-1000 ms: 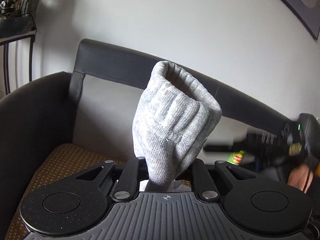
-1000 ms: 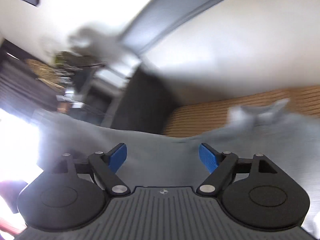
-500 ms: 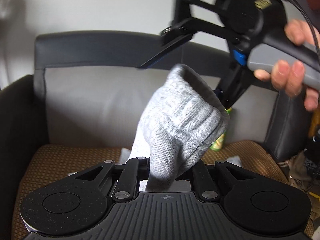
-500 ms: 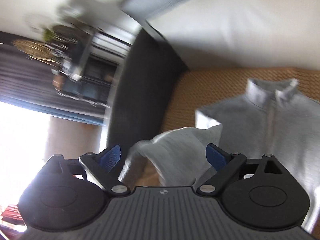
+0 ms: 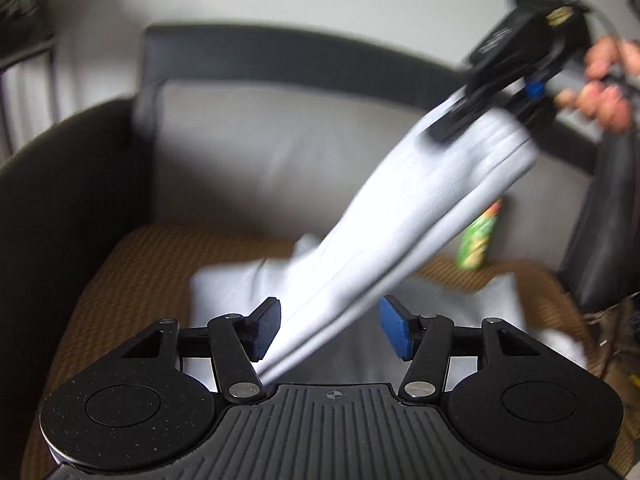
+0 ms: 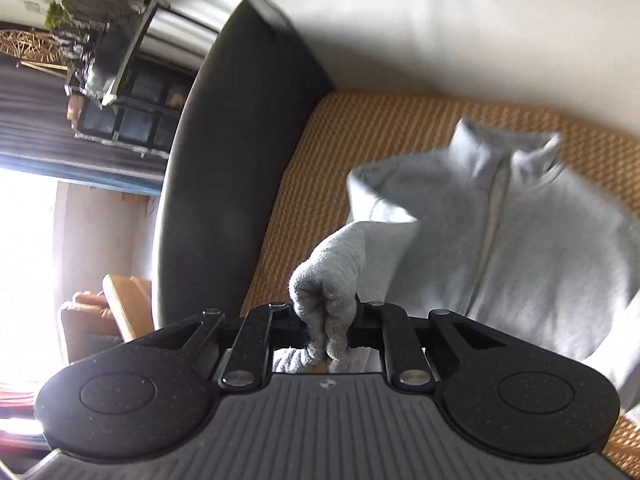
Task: Fold clothes
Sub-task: 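Regrasp the sleeve cuff with the right gripper while the left gripper pinches the hoodie side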
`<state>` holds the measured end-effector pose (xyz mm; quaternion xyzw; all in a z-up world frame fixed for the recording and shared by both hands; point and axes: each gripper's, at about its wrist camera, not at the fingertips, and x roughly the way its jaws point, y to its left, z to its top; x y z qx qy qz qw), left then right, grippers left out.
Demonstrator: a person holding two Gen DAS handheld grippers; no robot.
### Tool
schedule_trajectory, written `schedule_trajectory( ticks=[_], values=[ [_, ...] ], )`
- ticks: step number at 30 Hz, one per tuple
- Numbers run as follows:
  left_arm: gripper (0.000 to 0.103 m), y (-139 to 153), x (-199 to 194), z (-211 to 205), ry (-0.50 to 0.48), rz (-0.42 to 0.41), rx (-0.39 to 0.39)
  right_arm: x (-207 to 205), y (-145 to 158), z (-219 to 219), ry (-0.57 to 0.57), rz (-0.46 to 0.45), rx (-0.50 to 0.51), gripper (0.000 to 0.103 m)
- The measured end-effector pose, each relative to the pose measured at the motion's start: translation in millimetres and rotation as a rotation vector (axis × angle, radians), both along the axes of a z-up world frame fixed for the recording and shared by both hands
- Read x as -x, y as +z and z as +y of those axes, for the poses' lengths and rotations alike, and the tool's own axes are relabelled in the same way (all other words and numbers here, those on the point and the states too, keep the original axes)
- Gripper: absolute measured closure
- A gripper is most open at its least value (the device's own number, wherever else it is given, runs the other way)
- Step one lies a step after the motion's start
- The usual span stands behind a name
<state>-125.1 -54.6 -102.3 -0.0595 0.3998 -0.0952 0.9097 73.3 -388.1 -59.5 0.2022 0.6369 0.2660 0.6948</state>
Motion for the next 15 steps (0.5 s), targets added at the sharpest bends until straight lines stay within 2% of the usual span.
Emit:
schedule_trajectory(
  ticks=[3, 5, 9, 12, 15],
  values=[
    [0.032, -43, 9, 18, 0.088, 0.103, -0.091, -1, -8, -15, -0.041, 0.000, 0.014, 0.086],
    [0.033, -79, 4, 21, 0.100, 0.192, -0.143, 1, -16, -24, -0.073, 0.021, 0.008, 0.086],
    [0.033, -133, -1, 30, 0.169, 0.299, -0.227, 5, -21, -35, -0.104, 0.031, -0.004, 0.086],
    [0.033, -158, -2, 49, 0.247, 0.366, -0.228, 7, -20, -41, -0.104, 0.023, -0.004, 0.086],
    [0.032, -177, -10, 62, 0.285, 0.409, -0.204, 7, -20, -45, -0.108, 0.018, 0.002, 0.086]
  ],
)
